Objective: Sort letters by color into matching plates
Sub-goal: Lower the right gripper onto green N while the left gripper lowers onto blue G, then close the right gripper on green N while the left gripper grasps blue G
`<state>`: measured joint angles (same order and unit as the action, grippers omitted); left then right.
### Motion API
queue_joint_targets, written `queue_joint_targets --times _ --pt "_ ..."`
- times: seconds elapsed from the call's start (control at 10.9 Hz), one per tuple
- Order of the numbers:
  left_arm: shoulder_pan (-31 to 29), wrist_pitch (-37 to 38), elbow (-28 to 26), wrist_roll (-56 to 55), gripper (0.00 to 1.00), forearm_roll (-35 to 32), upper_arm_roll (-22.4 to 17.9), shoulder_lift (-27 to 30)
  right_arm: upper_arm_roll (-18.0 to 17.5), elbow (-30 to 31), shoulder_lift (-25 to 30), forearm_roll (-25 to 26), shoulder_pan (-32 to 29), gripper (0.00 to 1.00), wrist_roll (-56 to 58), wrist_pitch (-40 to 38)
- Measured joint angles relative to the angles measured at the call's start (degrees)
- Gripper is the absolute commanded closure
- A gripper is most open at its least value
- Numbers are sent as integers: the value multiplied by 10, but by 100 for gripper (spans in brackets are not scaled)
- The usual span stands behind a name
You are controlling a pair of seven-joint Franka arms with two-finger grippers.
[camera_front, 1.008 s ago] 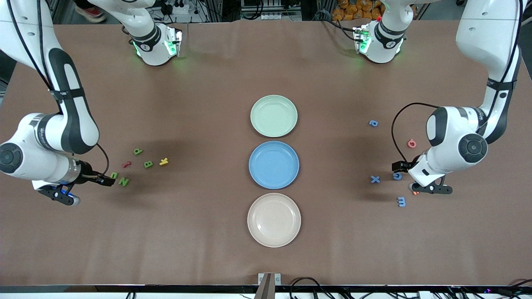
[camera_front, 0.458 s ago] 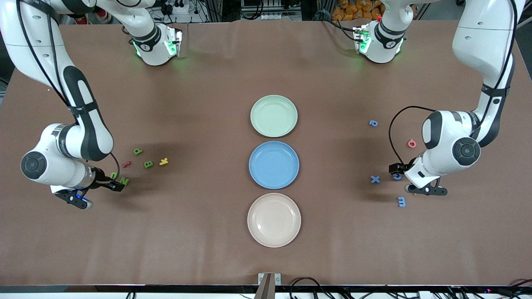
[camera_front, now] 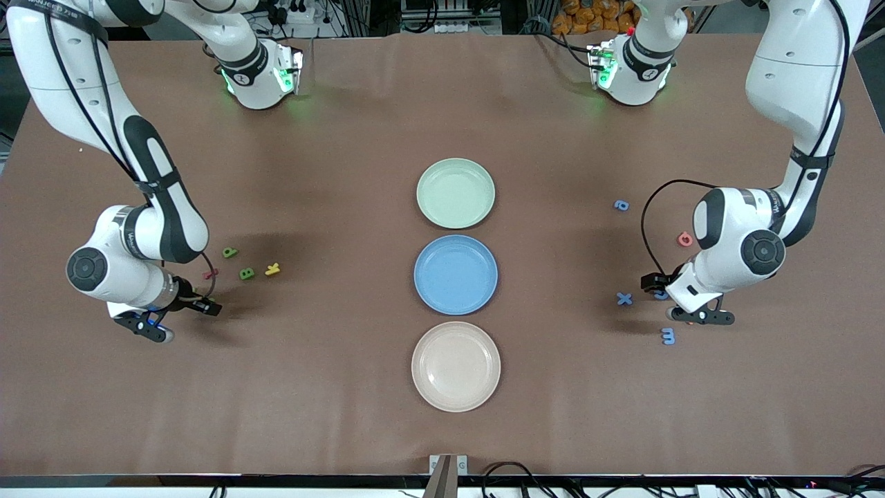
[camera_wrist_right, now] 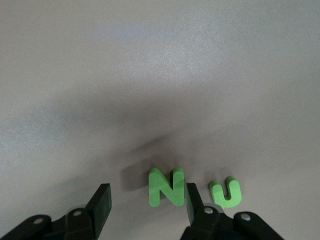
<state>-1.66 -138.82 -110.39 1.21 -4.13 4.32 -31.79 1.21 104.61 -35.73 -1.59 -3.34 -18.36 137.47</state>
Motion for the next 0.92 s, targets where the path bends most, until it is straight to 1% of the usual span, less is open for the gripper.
queue_joint_targets --times 0.18,0.27,0.37,0.46,0.55,0.64,0.92 --pt "0 -8 -7 0 0 0 0 -5 0 2 0 6 0 31 1 1" --pt "0 -11 -8 0 2 0 0 -8 0 2 0 15 0 31 2 1" --pt "0 -12 -8 1 35 -1 0 -11 0 3 0 19 0 32 2 1" --pt "-1 -13 -8 2 64 -1 0 -14 0 4 0 20 0 37 3 1" --pt "-1 -15 -8 2 91 -1 -1 -15 0 5 0 21 0 37 3 2" --pt "-2 -15 -8 3 100 -1 -1 -15 0 7 0 21 0 38 4 5" --pt "-4 -16 -7 4 100 -2 -1 -14 0 19 0 21 -1 47 5 24"
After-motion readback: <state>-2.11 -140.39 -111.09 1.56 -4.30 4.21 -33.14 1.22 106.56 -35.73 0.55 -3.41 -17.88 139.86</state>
